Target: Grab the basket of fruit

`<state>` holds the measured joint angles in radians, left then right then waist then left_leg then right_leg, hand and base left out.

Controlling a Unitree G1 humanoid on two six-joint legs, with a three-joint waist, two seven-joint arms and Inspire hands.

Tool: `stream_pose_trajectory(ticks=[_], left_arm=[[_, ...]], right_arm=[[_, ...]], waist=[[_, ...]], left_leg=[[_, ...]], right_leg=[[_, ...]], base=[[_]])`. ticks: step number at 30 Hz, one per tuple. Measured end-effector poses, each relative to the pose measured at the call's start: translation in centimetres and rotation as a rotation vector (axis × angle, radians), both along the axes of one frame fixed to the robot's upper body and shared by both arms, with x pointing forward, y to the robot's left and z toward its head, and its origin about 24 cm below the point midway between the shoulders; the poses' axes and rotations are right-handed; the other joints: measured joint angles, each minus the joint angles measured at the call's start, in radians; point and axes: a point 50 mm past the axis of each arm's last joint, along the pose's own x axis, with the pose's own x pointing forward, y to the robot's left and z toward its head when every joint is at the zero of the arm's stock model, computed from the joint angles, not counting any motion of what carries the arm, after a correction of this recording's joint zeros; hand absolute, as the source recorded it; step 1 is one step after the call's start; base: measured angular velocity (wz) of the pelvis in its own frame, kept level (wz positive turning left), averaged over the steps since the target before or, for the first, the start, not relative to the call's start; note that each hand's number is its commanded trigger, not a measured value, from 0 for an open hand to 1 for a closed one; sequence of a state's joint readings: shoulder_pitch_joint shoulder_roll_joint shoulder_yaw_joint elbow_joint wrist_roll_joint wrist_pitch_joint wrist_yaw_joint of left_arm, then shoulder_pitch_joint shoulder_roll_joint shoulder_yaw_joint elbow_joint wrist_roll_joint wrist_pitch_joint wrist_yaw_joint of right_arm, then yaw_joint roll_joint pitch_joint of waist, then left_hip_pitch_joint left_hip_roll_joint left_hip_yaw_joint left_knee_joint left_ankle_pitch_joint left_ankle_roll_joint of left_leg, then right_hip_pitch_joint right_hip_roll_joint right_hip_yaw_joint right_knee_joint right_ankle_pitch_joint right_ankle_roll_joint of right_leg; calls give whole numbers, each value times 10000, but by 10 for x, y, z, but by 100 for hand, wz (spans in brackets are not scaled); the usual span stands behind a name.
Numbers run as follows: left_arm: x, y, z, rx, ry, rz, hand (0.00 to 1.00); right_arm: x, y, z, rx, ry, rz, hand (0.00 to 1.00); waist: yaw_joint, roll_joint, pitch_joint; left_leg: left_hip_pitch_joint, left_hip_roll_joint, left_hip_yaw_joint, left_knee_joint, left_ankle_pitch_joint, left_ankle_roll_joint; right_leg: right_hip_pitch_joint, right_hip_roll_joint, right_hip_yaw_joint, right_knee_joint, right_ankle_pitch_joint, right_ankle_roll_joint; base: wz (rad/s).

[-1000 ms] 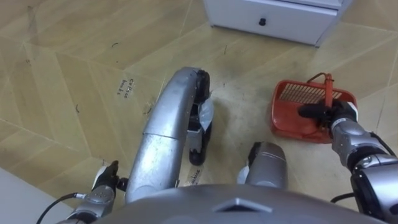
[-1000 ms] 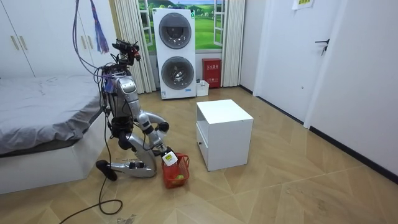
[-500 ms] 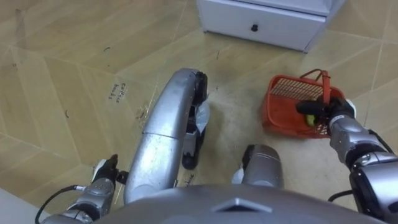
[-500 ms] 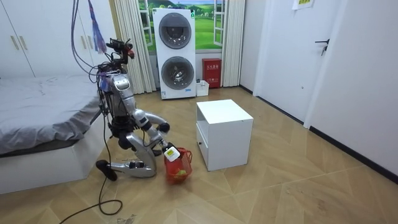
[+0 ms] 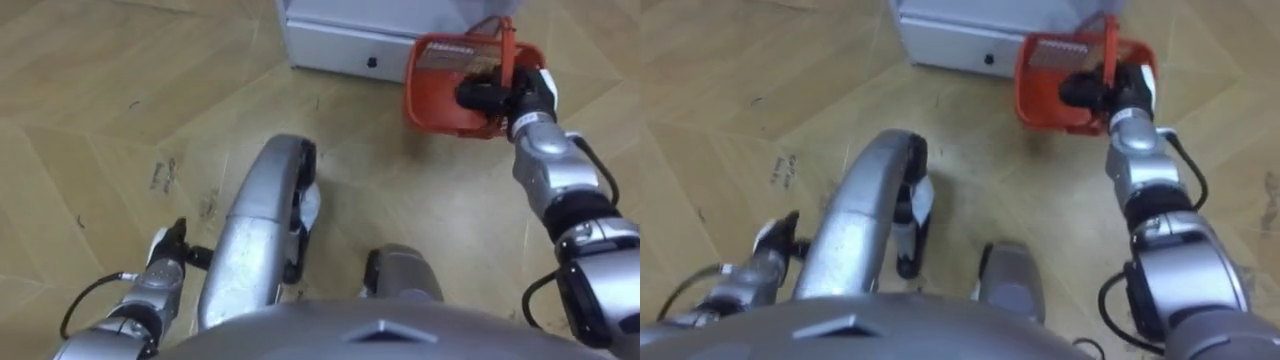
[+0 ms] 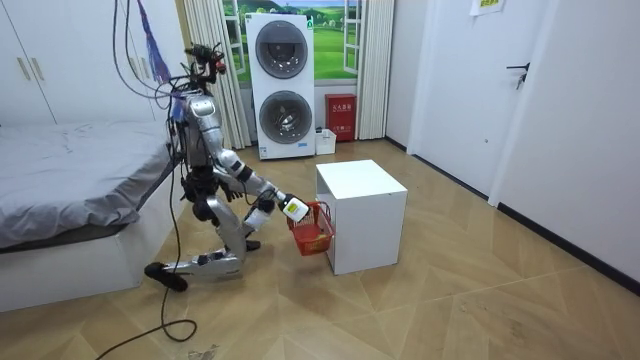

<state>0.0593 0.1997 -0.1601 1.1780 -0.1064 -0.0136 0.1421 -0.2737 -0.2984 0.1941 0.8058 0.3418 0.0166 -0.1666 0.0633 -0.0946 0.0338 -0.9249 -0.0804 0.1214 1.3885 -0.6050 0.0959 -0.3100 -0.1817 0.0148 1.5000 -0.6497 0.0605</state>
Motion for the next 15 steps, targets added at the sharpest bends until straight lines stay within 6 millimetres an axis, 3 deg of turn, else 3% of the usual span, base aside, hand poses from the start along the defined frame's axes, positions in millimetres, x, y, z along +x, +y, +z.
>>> stream_pose_trajectory(ticks=[1, 2, 3, 4, 5, 6, 7, 8, 9, 10, 11, 12, 14, 15], left_arm=[[-6, 1, -1, 83, 133, 145, 0], [-13, 3, -1, 199, 285, 332, 0], [-15, 5, 0, 451, 315, 293, 0], [-15, 7, 0, 599, 285, 251, 0], [-15, 10, 1, 846, 248, 230, 0], [-14, 11, 2, 1008, 143, 363, 0], [-14, 11, 2, 1054, 110, 419, 0], [-13, 13, 3, 1132, -1, 442, 0], [-11, 17, 5, 1256, -200, 528, 0], [-8, 20, 7, 1348, -464, 798, 0], [-8, 22, 8, 1397, -578, 948, 0], [-9, 20, 7, 1330, -643, 1180, 0], [-11, 14, 5, 1132, -744, 1182, 0], [-7, 12, 6, 1020, -902, 1119, 0]], right_arm=[[-2, 1, 0, 12, -25, -10, 100], [-5, 0, -1, -63, -50, -105, 100], [-10, -1, -4, -225, 37, -210, 100], [-12, -1, -5, -346, 90, -192, 100], [-15, -2, -6, -640, 79, -66, 100], [-16, 0, -5, -941, 34, 196, 100], [-18, 1, -5, -984, -22, 261, 100], [-22, 2, -5, -1062, -66, 362, 100], [-27, 5, -7, -984, -63, 425, 100], [-33, 8, -9, -936, -69, 454, 100], [-35, 10, -9, -921, -127, 465, 100], [-39, 9, -8, -1003, -223, 378, 100], [-34, 11, -1, -914, -615, 331, 100], [-30, 10, 7, -880, -989, 317, 100]], waist=[[-53, 1, -25], [-64, 23, -46], [-32, 74, -99], [10, 72, -105], [227, 106, -101], [336, 229, -142], [342, 364, -198], [336, 605, -259], [229, 672, -255], [39, 676, -251], [-95, 643, -261], [-341, 749, -225], [-343, 643, -209], [-369, 526, -201]], left_leg=[[392, 4, 85, -594, 173, 53], [1255, 11, 150, -1842, 481, 115], [2099, 22, 56, -3159, 804, 43], [2537, 28, -7, -3796, 976, -4], [3304, 41, -254, -4791, 1326, -12], [4068, 59, -685, -5746, 1565, -152], [4413, 82, -1008, -6178, 1657, -260], [5151, 205, -1703, -6914, 1848, -446], [5793, 305, -2271, -7533, 2119, -601], [6248, 442, -2520, -7846, 2342, -743], [6377, 516, -2440, -7822, 2377, -797], [6605, 716, -2177, -7608, 2339, -895], [6805, 822, -1733, -8018, 2456, -1173], [6540, 785, -1497, -8688, 2506, -1134]], right_leg=[[138, -14, -3, -544, 572, 52], [269, 26, 24, -1417, 2026, 133], [299, 115, 11, -2112, 3790, 219], [284, 133, -3, -2294, 4322, 159], [-54, 121, -5, -2310, 3989, 71], [-520, 138, -192, -2449, 3364, -6], [-758, 179, -373, -2715, 3048, -53], [-1176, 269, -786, -3652, 2617, -93], [-1426, 434, -1060, -5184, 2525, -135], [-1427, 677, -1149, -7335, 2737, -317], [-1320, 786, -1088, -8543, 3062, -407], [-975, 906, -1214, -8959, 3783, -612], [-252, 1022, -1161, -9604, 3857, -700], [97, 1063, -897, -10075, 3867, -708]], base=[[-20], [-23], [-28], [-42], [-63], [-67], [-60], [-39], [-20], [8], [39], [25], [7], [19]])
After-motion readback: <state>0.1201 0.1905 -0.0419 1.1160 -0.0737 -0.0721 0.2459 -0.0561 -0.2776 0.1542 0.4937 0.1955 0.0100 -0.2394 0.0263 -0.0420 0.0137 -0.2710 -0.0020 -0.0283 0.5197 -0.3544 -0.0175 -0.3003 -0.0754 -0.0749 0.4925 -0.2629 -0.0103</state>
